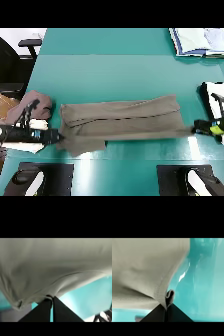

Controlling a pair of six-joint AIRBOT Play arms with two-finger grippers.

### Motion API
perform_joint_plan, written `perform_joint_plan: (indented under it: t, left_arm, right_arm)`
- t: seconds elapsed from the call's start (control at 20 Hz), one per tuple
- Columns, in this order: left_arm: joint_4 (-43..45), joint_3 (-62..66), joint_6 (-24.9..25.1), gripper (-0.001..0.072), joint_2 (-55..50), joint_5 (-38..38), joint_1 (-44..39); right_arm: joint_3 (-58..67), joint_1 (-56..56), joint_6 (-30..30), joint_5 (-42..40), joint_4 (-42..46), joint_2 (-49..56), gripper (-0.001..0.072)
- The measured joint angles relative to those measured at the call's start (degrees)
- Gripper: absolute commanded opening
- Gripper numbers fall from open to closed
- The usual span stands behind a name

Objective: Fold the shirts.

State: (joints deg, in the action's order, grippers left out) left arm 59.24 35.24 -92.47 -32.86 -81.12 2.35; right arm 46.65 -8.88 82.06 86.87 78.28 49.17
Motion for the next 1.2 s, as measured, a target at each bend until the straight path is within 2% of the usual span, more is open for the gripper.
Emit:
perform_joint_plan:
  t: [0.2,0.4,0.45,0.5,0.55,0.6,0.65,0.8,0.85,0.9,0.95,1.0,1.05,1.2]
  left_arm:
    - [-0.3,9.7,5.8,0.0032,-17.4,8.8,0.0]
    - [-0.4,16.8,9.1,0.0034,-30.8,14.6,0.0]
    - [-0.4,18.0,9.6,0.0159,-33.1,16.1,0.0]
    - [-0.5,18.9,10.0,0.0474,-34.9,17.6,0.0]
    - [-0.5,19.5,10.3,0.0552,-36.1,18.9,0.0]
    - [-0.8,19.9,10.4,0.0515,-37.0,20.1,0.0]
    - [-1.2,20.2,10.7,0.0479,-37.6,21.0,0.0]
    - [-1.7,21.2,11.1,0.0476,-38.6,21.3,0.0]
    - [-2.1,21.4,11.2,0.0313,-38.6,20.8,0.0]
    - [-2.5,21.5,11.3,0.0047,-38.6,20.2,0.0]
    - [-3.0,21.7,11.4,0.0030,-38.6,19.9,0.0]
    - [-3.7,21.7,11.8,0.0032,-38.6,19.6,0.0]
    - [-4.6,21.8,12.0,0.0032,-38.6,19.5,0.0]
    - [-7.6,21.9,12.6,0.0031,-38.6,20.4,-1.5]
  right_arm:
    - [10.7,4.5,0.6,-4.4,-0.5,13.3,0.0017]
    - [20.4,7.8,0.8,-6.5,-0.6,26.0,0.0020]
    - [22.6,8.5,0.9,-6.9,-1.0,28.7,0.0025]
    - [24.4,8.7,0.9,-7.1,-1.5,30.9,0.0112]
    - [26.2,8.9,0.9,-7.4,-2.3,33.0,0.0325]
    - [27.7,8.8,0.9,-7.6,-3.5,34.8,0.0392]
    - [29.1,8.4,0.7,-7.8,-5.3,36.2,0.0392]
    - [30.6,6.1,-1.9,-7.9,-9.6,38.0,0.0392]
    - [30.1,4.6,-3.3,-7.9,-10.8,37.7,0.0392]
    - [29.0,2.8,-4.8,-7.8,-11.3,37.1,0.0392]
    - [27.7,0.8,-6.1,-7.7,-12.0,36.5,0.0401]
    - [26.1,-1.4,-7.4,-7.6,-12.7,35.9,0.0548]
    - [24.3,-4.1,-8.7,-7.6,-13.2,35.6,0.0635]
    - [19.1,-11.5,-12.8,-7.4,-17.4,36.5,0.0632]
